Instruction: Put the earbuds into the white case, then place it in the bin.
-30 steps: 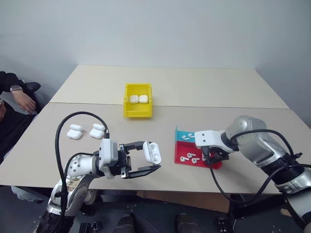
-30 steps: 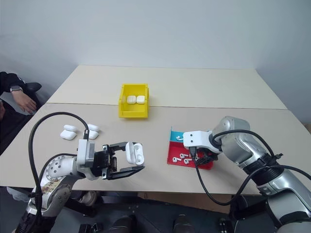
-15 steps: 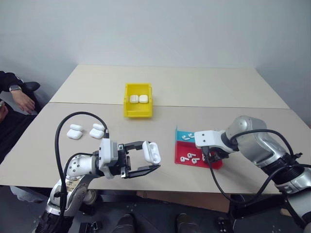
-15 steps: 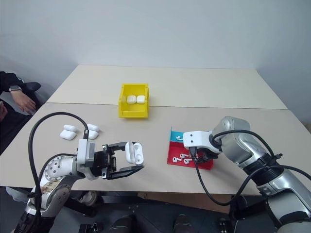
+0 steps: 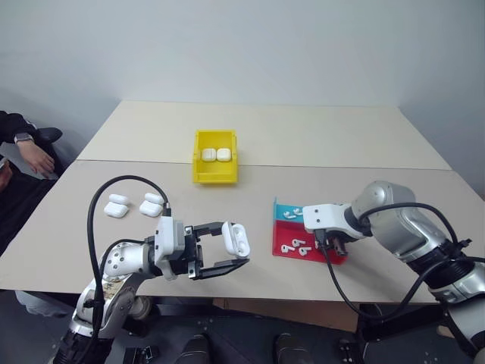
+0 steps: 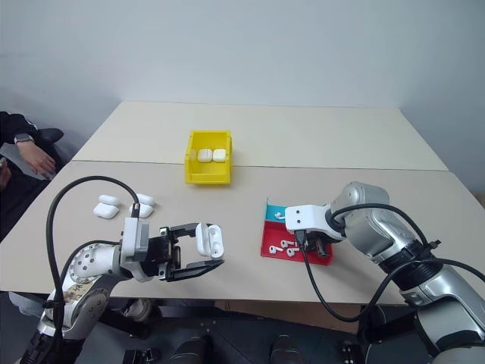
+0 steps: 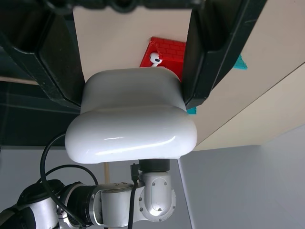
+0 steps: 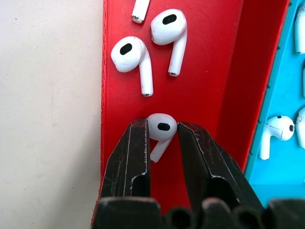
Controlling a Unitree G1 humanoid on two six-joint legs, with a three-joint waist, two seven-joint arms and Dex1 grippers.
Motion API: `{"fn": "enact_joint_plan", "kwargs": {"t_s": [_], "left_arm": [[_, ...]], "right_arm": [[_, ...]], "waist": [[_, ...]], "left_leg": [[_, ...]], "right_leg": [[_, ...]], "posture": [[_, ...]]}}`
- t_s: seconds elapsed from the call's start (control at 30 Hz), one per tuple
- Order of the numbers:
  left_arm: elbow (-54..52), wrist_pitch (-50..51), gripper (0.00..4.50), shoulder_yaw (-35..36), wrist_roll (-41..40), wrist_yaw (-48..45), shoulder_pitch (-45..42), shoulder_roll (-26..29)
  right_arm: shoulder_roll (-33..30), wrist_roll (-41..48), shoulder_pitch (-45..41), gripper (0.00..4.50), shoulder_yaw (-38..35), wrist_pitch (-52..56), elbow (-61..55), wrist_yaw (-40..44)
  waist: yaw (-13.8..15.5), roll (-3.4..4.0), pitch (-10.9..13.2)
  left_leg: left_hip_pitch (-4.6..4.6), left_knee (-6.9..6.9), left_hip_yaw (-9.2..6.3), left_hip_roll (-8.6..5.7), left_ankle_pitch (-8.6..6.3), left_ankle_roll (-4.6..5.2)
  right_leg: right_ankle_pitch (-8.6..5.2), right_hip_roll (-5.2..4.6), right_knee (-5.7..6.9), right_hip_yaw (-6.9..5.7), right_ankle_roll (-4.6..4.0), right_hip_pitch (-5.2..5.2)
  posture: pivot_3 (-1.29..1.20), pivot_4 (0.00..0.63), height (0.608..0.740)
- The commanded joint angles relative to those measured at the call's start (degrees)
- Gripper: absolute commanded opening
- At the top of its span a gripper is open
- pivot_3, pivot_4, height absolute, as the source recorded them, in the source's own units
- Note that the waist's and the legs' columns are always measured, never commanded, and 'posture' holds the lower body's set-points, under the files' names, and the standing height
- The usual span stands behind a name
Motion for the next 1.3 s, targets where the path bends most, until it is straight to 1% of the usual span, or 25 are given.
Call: {"fn": "enact_joint_plan", "kwargs": {"t_s": [0.03,0.2,0.27,0.33,0.47,0.53,0.63,0.7,0.8,0.9,1.0,1.13,1.3], "left_arm": [[-2.12,-0.15,2.78,0.26,-0.69,0.32,-0.15,-0.11],[-2.29,0.07,2.78,0.28,-0.86,0.45,-0.28,-0.11],[-2.69,0.5,2.78,0.34,-1.54,0.91,-0.83,-0.66],[-3.28,1.14,2.78,0.52,-2.68,1.27,-1.74,-1.3],[-6.68,5.97,2.78,1.27,-7.68,2.39,-4.58,-0.67],[-7.86,8.48,2.78,1.8,-11.06,3.35,-5.9,-0.88],[-8.73,11.59,2.78,1.97,-14.81,5.0,-8.4,-1.61],[-8.58,12.33,2.78,1.41,-14.65,4.11,-9.86,-1.14],[-8.09,12.26,2.78,0.62,-13.53,1.79,-11.43,-0.25],[-8.18,12.89,2.78,0.21,-12.85,0.69,-12.6,1.01],[-8.3,13.15,2.78,0.15,-12.85,0.31,-13.07,1.6],[-8.49,13.75,2.78,0.18,-12.23,0.56,-13.53,2.05],[-8.35,14.32,2.78,0.23,-11.78,1.02,-13.82,2.31]], "right_arm": [[-0.27,-0.32,-0.17,0.71,-0.75,-0.26,-1.19,-0.24],[-0.99,0.47,-0.13,0.71,-2.03,0.54,-3.23,-0.09],[-1.72,2.75,-0.07,0.71,-5.17,1.99,-5.7,0.05],[-2.63,6.5,-0.04,0.71,-9.81,3.64,-8.92,0.32],[-2.41,19.21,0.33,0.71,-26.53,6.71,-15.62,-1.03],[-1.51,25.64,0.53,0.71,-33.07,7.98,-17.46,-1.28],[3.39,36.54,0.76,0.71,-43.16,7.11,-19.35,-3.91],[6.8,42.34,0.74,0.71,-47.3,6.1,-20.46,-6.39],[12.1,50.36,1.34,0.71,-51.42,2.57,-21.87,-9.03],[15.89,56.44,3.15,0.71,-52.04,-0.99,-23.3,-9.69],[19.76,58.57,4.95,0.71,-49.76,-7.16,-23.48,-9.54],[24.07,57.59,6.09,0.71,-45.08,-14.67,-21.58,-8.74],[25.29,55.24,7.05,0.71,-39.22,-20.97,-18.68,-7.65]], "waist": [[0.0,0.0,0.0],[-0.01,0.0,0.0],[0.03,0.0,0.0],[0.12,0.0,0.01],[0.39,-0.01,0.02],[0.49,-0.01,0.02],[0.45,-0.03,0.02],[0.25,-0.03,0.02],[0.03,-0.03,0.02],[0.08,-0.03,0.02],[0.0,-0.02,0.02],[-0.09,-0.02,0.02],[-0.06,-0.01,0.02]], "left_leg": [[0.0,0.0,0.0,0.0,0.0,0.0],[-0.02,0.0,0.01,0.0,0.0,0.0],[-0.05,-0.02,0.0,0.0,0.0,0.0],[-0.13,-0.03,0.01,0.0,0.0,0.0],[-0.47,0.0,-0.02,0.0,0.01,0.01],[-0.51,0.0,-0.04,0.0,0.02,0.02],[-0.51,0.02,-0.06,0.01,0.02,0.03],[-0.48,0.05,-0.09,0.01,0.03,0.05],[-0.42,0.06,-0.11,0.01,0.03,0.05],[-0.35,0.06,-0.14,0.01,0.03,0.05],[-0.3,0.04,-0.13,0.01,0.03,0.05],[-0.24,0.0,-0.14,0.02,0.03,0.04],[-0.2,-0.01,-0.13,0.03,0.02,0.03]], "right_leg": [[0.0,0.0,0.0,0.0,0.0,0.0],[0.0,0.0,0.0,0.0,0.0,-0.03],[0.0,0.0,0.0,0.0,0.0,-0.07],[0.0,0.0,0.0,0.0,0.0,-0.13],[0.0,0.02,0.05,-0.02,0.0,-0.41],[0.0,0.03,0.04,-0.04,0.01,-0.41],[-0.01,0.04,0.02,-0.06,0.02,-0.37],[-0.01,0.07,0.04,-0.06,0.02,-0.32],[0.0,0.09,0.06,-0.05,0.01,-0.27],[0.0,0.09,0.04,-0.06,0.01,-0.16],[0.0,0.09,-0.01,-0.05,0.01,-0.08],[0.0,0.1,0.01,-0.05,0.01,-0.07],[0.0,0.11,-0.02,-0.06,0.01,-0.03]], "posture": [[0.0,0.15,0.74],[0.0,0.15,0.74],[0.0,0.15,0.74],[0.0,0.15,0.74],[0.0,0.15,0.74],[0.0,0.15,0.74],[0.0,0.15,0.74],[0.0,0.15,0.74],[0.0,0.15,0.74],[0.0,0.15,0.74],[0.0,0.15,0.74],[0.0,0.15,0.74],[0.0,0.15,0.74]]}}
